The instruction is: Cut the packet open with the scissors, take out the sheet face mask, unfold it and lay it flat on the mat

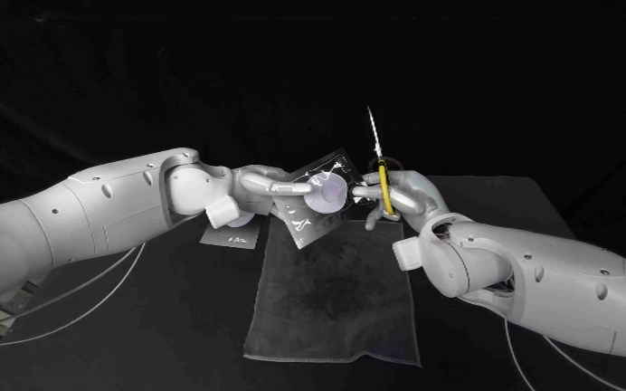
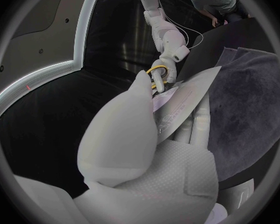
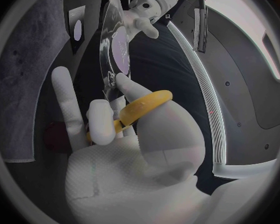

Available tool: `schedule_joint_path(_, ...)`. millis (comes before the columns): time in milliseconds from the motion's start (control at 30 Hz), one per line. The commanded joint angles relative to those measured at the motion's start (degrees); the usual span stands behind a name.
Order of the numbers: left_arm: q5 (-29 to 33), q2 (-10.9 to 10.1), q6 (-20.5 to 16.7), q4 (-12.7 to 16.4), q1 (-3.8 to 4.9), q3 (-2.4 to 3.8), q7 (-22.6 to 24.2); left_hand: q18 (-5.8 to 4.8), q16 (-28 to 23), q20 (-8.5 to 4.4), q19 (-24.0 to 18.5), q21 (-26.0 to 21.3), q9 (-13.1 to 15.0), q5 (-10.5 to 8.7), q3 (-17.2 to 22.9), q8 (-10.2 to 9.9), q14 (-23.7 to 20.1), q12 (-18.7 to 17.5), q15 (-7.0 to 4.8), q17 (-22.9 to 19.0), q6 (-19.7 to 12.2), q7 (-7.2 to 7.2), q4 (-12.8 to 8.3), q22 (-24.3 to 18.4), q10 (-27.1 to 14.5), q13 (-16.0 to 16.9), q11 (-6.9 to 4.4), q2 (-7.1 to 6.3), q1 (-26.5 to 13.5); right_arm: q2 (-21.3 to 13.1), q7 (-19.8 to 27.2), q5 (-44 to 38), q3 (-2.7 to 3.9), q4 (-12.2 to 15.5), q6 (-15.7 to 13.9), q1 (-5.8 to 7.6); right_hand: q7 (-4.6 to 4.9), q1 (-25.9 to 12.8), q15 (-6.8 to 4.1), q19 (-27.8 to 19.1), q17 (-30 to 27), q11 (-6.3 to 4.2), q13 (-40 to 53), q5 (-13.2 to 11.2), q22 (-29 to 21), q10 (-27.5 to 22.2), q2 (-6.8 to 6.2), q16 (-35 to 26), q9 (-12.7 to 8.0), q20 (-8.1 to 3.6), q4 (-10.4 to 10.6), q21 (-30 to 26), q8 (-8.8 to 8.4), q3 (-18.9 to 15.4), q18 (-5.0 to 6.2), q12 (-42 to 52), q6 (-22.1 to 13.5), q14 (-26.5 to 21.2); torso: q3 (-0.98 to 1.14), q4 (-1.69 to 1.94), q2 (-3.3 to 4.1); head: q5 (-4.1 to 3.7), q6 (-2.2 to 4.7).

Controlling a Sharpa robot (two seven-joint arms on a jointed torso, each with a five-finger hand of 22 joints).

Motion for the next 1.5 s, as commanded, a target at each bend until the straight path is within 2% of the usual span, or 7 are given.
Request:
schedule_joint_path(33, -0.6, 0.31, -0.08, 0.1, -0.03, 0.04, 0.95, 0.92, 0.34, -0.22, -0.2, 0.19, -0.14, -0.31, 0.49, 0.48, 0.37, 0.31, -0.08, -0.1, -0.31, 5.92, -0.04, 0.08, -0.16, 0.06, 0.0, 0.22, 0.66, 0.39, 1.42, 0.18, 0.13, 0.25, -0.36, -0.05, -0.09, 0.46, -2.38, 2.9, 0.02, -2.01, 0.03, 0.13, 0.03, 2.32, 0.1, 8.91, 0.07, -5.14, 5.54, 0.23, 0.32, 5.85, 8.86, 0.34, 0.29, 4.41, -0.01, -0.01, 0.0, 0.0, 0.03)
schedule_joint_path(333, -1.99, 0.81, -1.76, 0.11, -0.07, 0.04, 1.5, 0.98, 1.07, -1.17, 1.61, 1.12, -1.44, -0.34, 3.07, 1.34, 2.64, 1.8, -1.03, -0.62, 3.09, 5.12, -0.61, 0.26, 3.16, 0.1, -0.96, 2.8, 3.33, 1.28, 1.65, 0.25, 0.18, 0.37, -0.61, -0.4, -0.09, 0.42, -2.39, 2.91, 0.07, -2.01, 0.05, 0.14, 0.09, 2.33, 0.04, 8.95, 0.11, -5.15, 5.56, 0.3, 0.32, 6.0, 8.85, 0.34, 0.29, 4.41, -0.04, 0.05, -0.01, -0.1, 0.12)
schedule_joint_path(533, -3.64, 0.79, -3.83, 0.04, -0.08, 0.05, 2.42, 0.84, 3.52, -4.61, 5.99, 3.66, -6.75, -0.32, 11.48, -3.15, 9.34, 1.71, -4.07, -0.03, 15.41, 2.67, -0.16, 0.69, 11.76, -0.11, -3.85, 5.41, 8.12, 1.15, 1.84, 0.2, 0.19, 0.42, -0.46, -0.48, -0.09, 0.4, -2.39, 2.91, 0.13, -2.01, 0.06, 0.14, 0.12, 2.32, 0.01, 8.98, 0.13, -5.16, 5.56, 0.32, 0.32, 6.06, 8.85, 0.34, 0.29, 4.42, 0.03, 0.0, 0.01, 0.04, 0.2)
schedule_joint_path(967, -6.64, 0.91, -6.08, -0.21, -0.08, 0.05, 5.22, 0.78, 6.0, -7.3, 9.11, 6.42, -8.82, -0.28, 23.0, -6.23, 16.72, -0.38, -7.04, 2.08, 26.48, -0.35, -3.6, 1.3, 22.02, -0.05, -7.04, 3.99, 6.88, 0.94, 2.53, 1.85, 0.17, 0.64, 3.4, -0.5, 0.23, -0.27, -2.15, 2.18, -1.99, -1.7, -0.03, 0.15, 0.2, 1.44, -0.65, 8.18, 0.3, -5.04, 5.89, 0.24, 0.03, 6.55, 8.76, -0.18, -0.3, 3.91, 0.05, -0.03, 0.03, 0.1, 0.3)
schedule_joint_path(1133, -7.54, 0.8, -6.17, -0.27, -0.08, 0.05, 5.42, 0.74, 6.01, -7.45, 9.41, 6.79, -8.58, -0.19, 25.4, -6.61, 17.32, -1.16, -7.22, 2.53, 27.13, -0.44, -4.55, 1.3, 23.11, -0.04, -7.18, 3.23, 5.26, 0.44, 3.66, 3.1, 0.13, 0.55, 6.62, -0.5, 2.9, -3.48, 0.5, -4.52, -34.84, 1.18, -2.02, 0.25, -1.62, -6.21, -3.87, -12.34, -0.97, -3.12, 7.5, -4.07, -4.13, 3.48, 8.17, -3.33, -5.2, -8.11, 0.04, 0.04, 0.03, 0.15, 0.26)
schedule_joint_path(1267, -8.83, 0.7, -5.96, -0.4, -0.08, 0.05, 5.09, 0.75, 5.88, -7.56, 9.5, 7.03, -8.29, -0.27, 27.34, -6.91, 17.56, -1.84, -7.27, 2.87, 27.46, -0.46, -5.62, 1.28, 23.74, -0.02, -7.23, 2.67, 3.95, -0.62, 4.29, 3.68, 0.09, 0.76, 9.26, -0.49, 4.66, -5.53, 2.96, -12.74, -44.27, 3.18, -3.02, 0.23, -6.99, -9.85, -6.19, -31.66, -2.64, -0.19, 9.14, -13.39, -7.39, 1.28, 7.74, -3.0, -6.48, -16.11, 0.03, 0.02, 0.02, 0.18, 0.31)
schedule_joint_path(1500, -14.02, 0.46, -4.53, -0.92, -0.06, 0.06, 3.92, 0.72, 5.68, -7.7, 9.57, 7.42, -7.89, -0.27, 29.81, -7.3, 17.81, -2.61, -7.36, 3.3, 27.87, -0.49, -7.19, 1.31, 24.41, 0.01, -7.28, 1.94, 2.22, -3.02, 3.9, 4.44, -0.1, 1.58, 13.75, -0.49, 6.06, -6.03, 6.04, -18.06, -50.2, 4.8, -2.96, 0.15, -13.59, -11.33, -7.44, -46.58, -3.89, 3.94, 10.75, -23.29, -10.06, -1.75, 8.49, -2.45, -7.05, -22.72, 0.09, -0.03, 0.02, 0.21, 0.36)
